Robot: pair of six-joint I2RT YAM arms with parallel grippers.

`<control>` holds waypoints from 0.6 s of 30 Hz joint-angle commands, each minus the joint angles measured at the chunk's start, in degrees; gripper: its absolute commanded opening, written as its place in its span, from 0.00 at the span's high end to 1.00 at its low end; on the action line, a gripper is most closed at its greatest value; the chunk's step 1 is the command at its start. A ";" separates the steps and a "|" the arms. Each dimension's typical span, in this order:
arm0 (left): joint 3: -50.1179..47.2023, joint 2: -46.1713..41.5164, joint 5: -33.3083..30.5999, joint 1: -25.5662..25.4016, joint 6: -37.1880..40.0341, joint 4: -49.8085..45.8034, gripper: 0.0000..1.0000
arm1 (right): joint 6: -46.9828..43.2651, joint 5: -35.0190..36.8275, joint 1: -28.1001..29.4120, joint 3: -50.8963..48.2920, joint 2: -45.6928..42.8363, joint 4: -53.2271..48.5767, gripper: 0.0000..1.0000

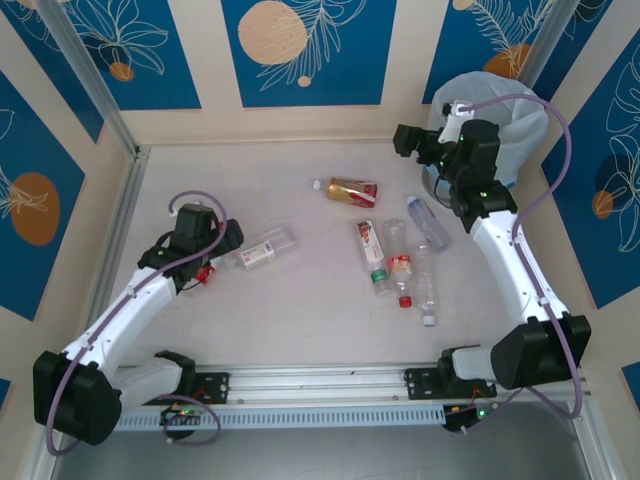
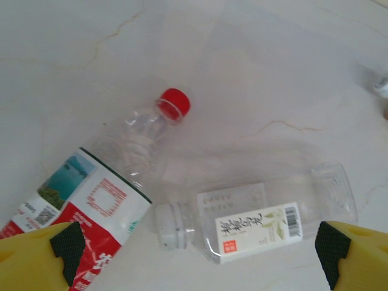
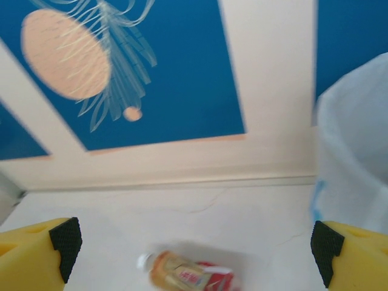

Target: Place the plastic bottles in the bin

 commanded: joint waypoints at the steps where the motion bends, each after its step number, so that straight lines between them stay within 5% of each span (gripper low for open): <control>1: -0.45 -0.42 3.43 3.64 2.84 -1.39 0.01 | -0.72 -8.58 4.04 -0.63 -2.20 -3.71 0.00; 4: 1.45 2.19 6.24 6.13 6.21 -3.10 0.01 | -2.08 -8.99 8.52 -2.10 -3.27 -4.95 0.00; 11: 1.71 6.61 0.78 11.07 6.42 -2.50 0.01 | 0.00 -7.45 15.03 -6.32 -4.21 -5.01 0.01; 18: 2.06 13.51 11.49 19.42 7.67 2.76 0.01 | 2.54 -6.90 15.95 -8.00 -2.40 -4.18 0.01</control>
